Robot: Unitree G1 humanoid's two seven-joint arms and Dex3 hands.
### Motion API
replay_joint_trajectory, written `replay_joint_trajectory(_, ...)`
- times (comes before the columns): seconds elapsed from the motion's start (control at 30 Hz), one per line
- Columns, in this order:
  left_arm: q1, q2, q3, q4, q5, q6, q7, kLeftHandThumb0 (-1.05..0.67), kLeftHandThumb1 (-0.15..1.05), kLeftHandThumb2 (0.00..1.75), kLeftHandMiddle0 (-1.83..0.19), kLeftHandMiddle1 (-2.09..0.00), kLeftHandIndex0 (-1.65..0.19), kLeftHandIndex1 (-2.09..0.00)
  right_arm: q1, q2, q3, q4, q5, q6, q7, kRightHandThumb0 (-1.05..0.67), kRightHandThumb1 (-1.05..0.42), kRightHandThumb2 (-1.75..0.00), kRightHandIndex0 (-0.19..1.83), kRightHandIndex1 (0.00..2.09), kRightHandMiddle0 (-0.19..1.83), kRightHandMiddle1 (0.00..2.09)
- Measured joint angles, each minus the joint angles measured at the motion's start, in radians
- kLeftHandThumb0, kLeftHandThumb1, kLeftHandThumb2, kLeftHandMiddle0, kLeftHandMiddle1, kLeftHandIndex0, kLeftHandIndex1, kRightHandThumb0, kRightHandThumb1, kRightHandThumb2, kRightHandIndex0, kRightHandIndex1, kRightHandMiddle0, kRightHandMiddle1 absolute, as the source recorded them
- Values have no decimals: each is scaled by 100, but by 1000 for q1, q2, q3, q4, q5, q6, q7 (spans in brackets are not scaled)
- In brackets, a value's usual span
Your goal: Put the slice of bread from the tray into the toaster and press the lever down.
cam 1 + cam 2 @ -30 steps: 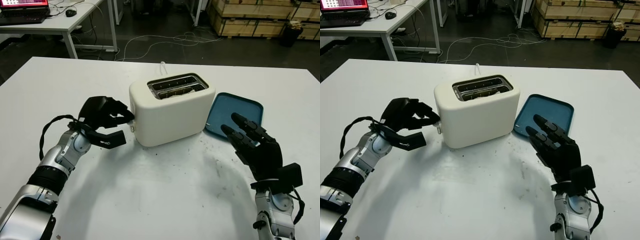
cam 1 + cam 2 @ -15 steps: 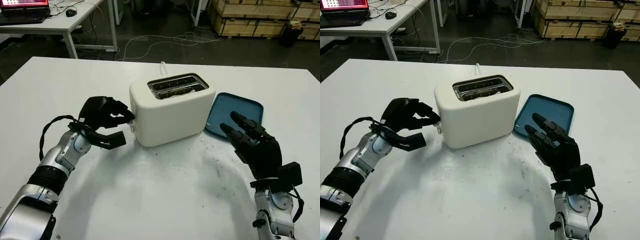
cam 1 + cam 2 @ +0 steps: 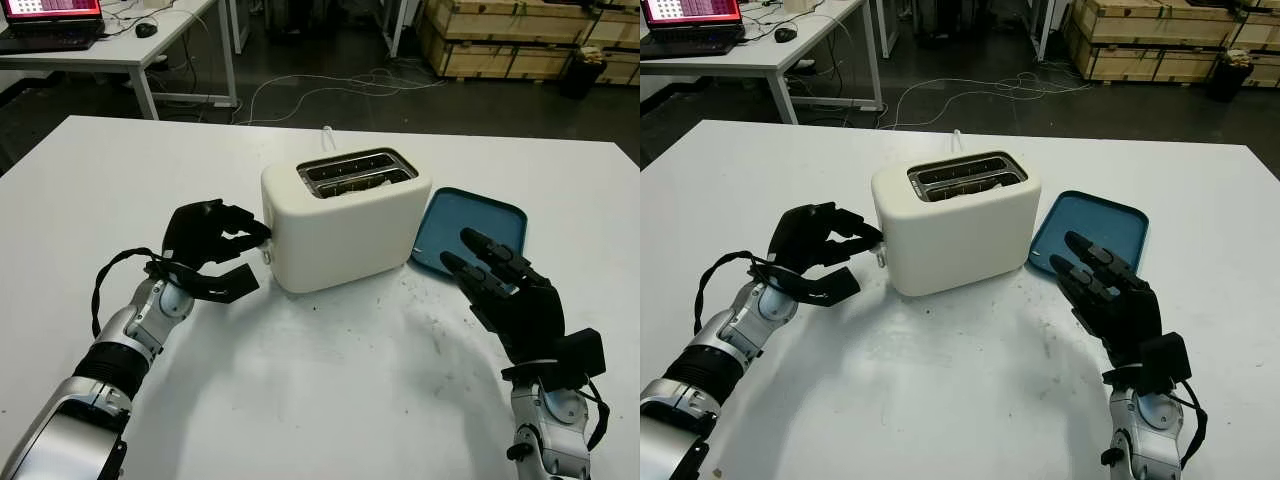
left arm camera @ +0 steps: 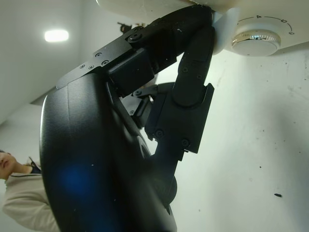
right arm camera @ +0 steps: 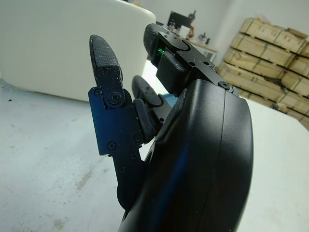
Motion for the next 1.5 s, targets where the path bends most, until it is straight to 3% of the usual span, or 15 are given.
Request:
replay_joint_trajectory(0.13, 58, 0, 0, -88, -3, 20, 29, -42, 91, 2, -74, -132, -122, -4, -3, 0, 4, 0, 4, 0, 8, -48, -92, -2, 75, 0, 70, 0)
replay_joint_trajectory(0.23, 144, -7, 1, -224, -37, 34, 56, -45, 89, 1, -76, -132, -122, -4, -16, 0, 9, -1, 4, 1, 9, -48, -92, -2, 74, 0, 69, 0)
replay_joint_trajectory(0.33, 247, -8, 15, -376, -81, 90, 51, -54, 88, 0, -64, -135, -110, 0, -35, -4, 9, -4, 6, 1, 24, -44, -92, -2, 72, 0, 66, 0)
replay_joint_trajectory(0.47, 360, 14, 32, -604, -61, 234, -39, -65, 89, 1, -58, -130, -95, 0, -62, -20, 8, -4, 6, 1, 43, -40, -92, -1, 70, 0, 64, 0)
replay_joint_trajectory(0.6, 386, 58, 78, -734, -12, 317, -149, -68, 88, 0, -61, -126, -95, -1, -99, -34, 2, -4, 6, 1, 44, -41, -91, 0, 70, 0, 64, 0)
replay_joint_trajectory(1.03, 366, 66, 152, -835, 100, 361, -231, -71, 85, 0, -63, -121, -97, -1, -198, -88, -17, 93, 1, -4, 56, -42, -91, 0, 74, 1, 67, 1)
replay_joint_trajectory(1.23, 324, 114, 218, -878, 125, 391, -297, -66, 83, 0, -59, -115, -98, -2, -285, -168, -48, 192, -29, -42, 60, -37, -88, 0, 79, 2, 71, 2)
replay_joint_trajectory(1.5, 290, 146, 281, -898, 141, 482, -359, -65, 83, 0, -73, -98, -102, -4, -409, -292, -39, 292, -161, -66, 27, -43, -84, 0, 85, 2, 76, 1)
